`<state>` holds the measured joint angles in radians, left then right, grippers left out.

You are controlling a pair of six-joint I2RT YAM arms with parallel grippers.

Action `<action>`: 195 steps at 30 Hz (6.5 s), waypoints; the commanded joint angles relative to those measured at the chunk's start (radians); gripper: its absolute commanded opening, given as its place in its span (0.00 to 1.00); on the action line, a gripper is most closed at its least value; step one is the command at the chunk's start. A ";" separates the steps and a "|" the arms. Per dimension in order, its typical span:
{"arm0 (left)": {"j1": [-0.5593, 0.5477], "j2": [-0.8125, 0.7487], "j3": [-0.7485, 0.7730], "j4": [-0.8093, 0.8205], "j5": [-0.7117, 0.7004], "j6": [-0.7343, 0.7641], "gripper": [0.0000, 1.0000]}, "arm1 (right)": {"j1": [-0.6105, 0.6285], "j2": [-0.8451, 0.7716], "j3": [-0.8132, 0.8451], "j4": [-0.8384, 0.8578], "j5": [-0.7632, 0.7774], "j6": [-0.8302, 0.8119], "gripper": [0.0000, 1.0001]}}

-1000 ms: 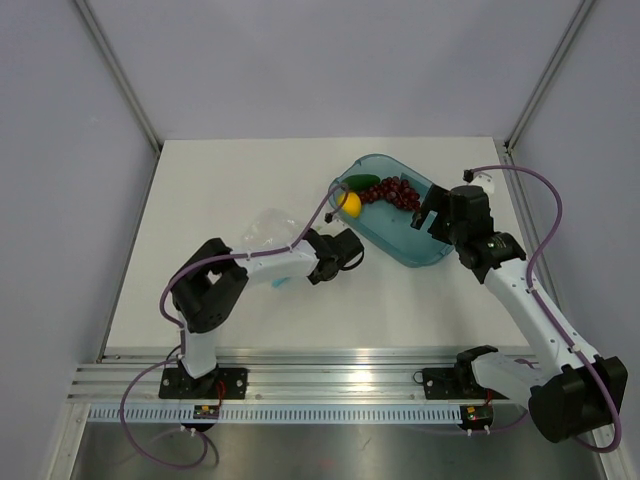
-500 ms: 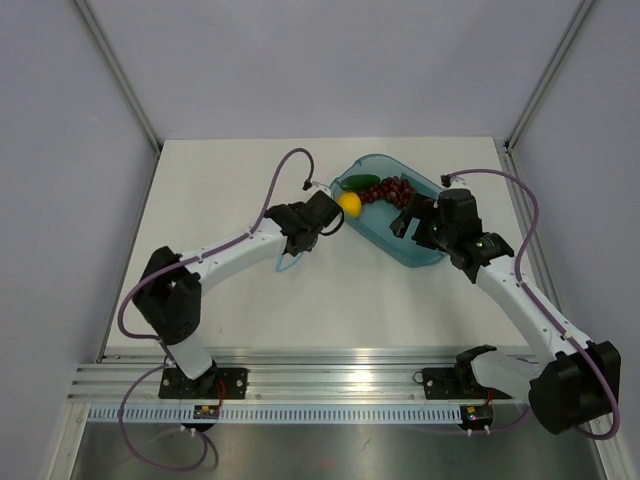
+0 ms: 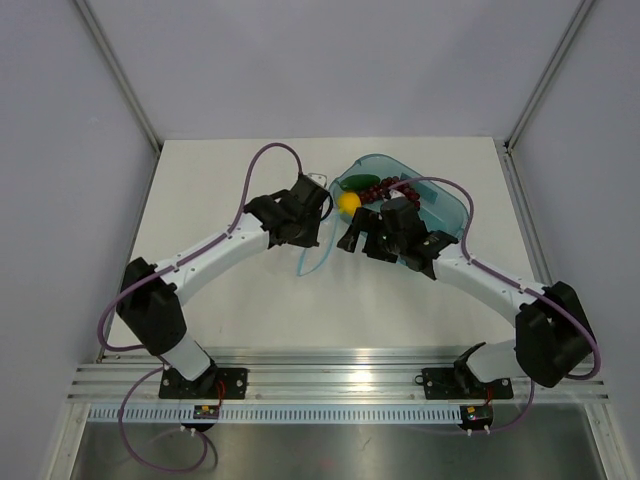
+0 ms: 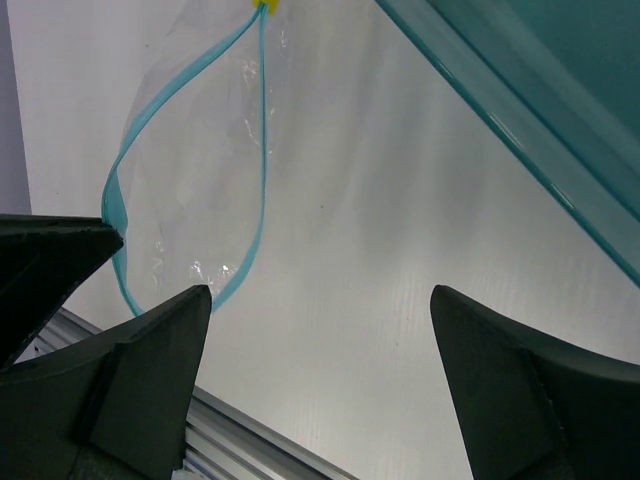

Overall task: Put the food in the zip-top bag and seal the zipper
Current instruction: Open the zipper of the food storage bag at the center of the board, then pick up the fake fruit from the bin, then place the fake fruit in the zipper food storage bag.

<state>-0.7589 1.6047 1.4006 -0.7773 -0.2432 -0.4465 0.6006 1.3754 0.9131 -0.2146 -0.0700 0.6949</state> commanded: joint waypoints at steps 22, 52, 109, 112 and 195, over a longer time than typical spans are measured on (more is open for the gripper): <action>0.006 -0.112 0.017 -0.005 0.142 -0.035 0.41 | 0.091 0.172 0.153 0.066 0.024 0.118 0.00; -0.010 -0.028 0.038 0.027 0.093 -0.011 0.00 | 0.100 0.143 0.178 -0.094 0.036 0.100 0.00; 0.132 -0.022 0.233 -0.261 -0.070 0.065 0.00 | -0.239 0.591 0.544 -0.095 0.510 -0.784 0.44; 0.132 -0.022 0.227 -0.258 -0.067 0.066 0.00 | -0.239 0.587 0.498 -0.019 0.523 -0.840 0.47; 0.118 0.153 0.351 -0.143 0.208 0.008 0.00 | -0.088 -0.049 0.748 -0.345 0.185 -0.560 0.00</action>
<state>-0.6361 1.7523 1.6821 -0.9501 -0.0814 -0.4259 0.4625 1.3380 1.5761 -0.5457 0.1127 0.1467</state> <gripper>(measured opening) 0.008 0.010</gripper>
